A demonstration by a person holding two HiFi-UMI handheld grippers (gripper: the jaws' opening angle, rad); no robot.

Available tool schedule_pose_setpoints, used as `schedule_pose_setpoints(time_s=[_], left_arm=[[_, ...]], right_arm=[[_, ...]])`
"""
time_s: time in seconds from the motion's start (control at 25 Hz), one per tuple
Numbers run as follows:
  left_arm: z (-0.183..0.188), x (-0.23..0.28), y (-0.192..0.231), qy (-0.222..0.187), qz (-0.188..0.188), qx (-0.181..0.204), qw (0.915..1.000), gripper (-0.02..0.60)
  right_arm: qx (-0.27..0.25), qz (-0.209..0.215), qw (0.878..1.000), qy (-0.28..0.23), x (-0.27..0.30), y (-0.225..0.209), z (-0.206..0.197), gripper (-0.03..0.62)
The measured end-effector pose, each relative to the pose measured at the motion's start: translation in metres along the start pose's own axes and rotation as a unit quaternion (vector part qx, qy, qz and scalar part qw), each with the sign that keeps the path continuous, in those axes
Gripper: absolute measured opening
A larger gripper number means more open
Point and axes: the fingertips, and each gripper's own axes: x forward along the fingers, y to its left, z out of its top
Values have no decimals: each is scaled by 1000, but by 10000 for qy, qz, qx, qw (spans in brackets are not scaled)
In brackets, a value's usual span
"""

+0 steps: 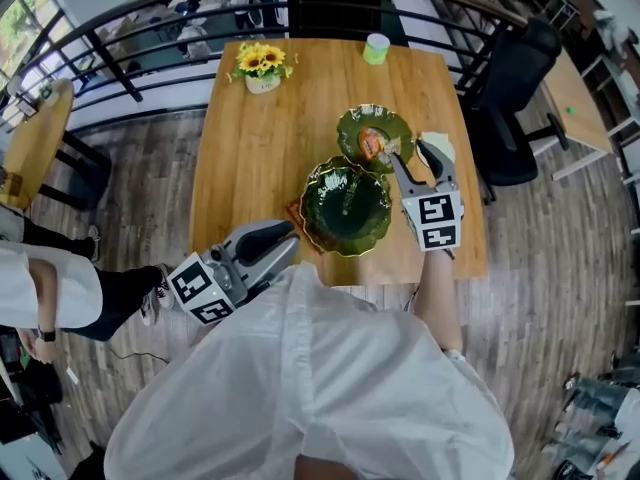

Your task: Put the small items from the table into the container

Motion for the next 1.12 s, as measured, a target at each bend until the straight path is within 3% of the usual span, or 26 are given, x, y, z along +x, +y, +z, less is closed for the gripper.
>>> schedule_pose_setpoints(time_s=[0.28,0.44,0.64,0.92,1.12], left_arm=[[2,3,-4,1,-94,42,9999,11],[1,6,-6,27,-96,110,9999,6],[9,5,-8,-277,-261,-220,9990,8],[7,9,-8,-331,-343,-399,9981,9],[5,14,-8,-334,-387,-424,9978,9]], right_arm=[[178,-245,9995,105,-21,-15,-14,189],[231,-380,9988,208,-31,-23,-25,189],[417,-621,9965,372,-46,-42,-48,189],[1148,-949,9836,1021,-68,-78,-130,189],[1406,-920,9740,1517,-70,-78,-184,189]])
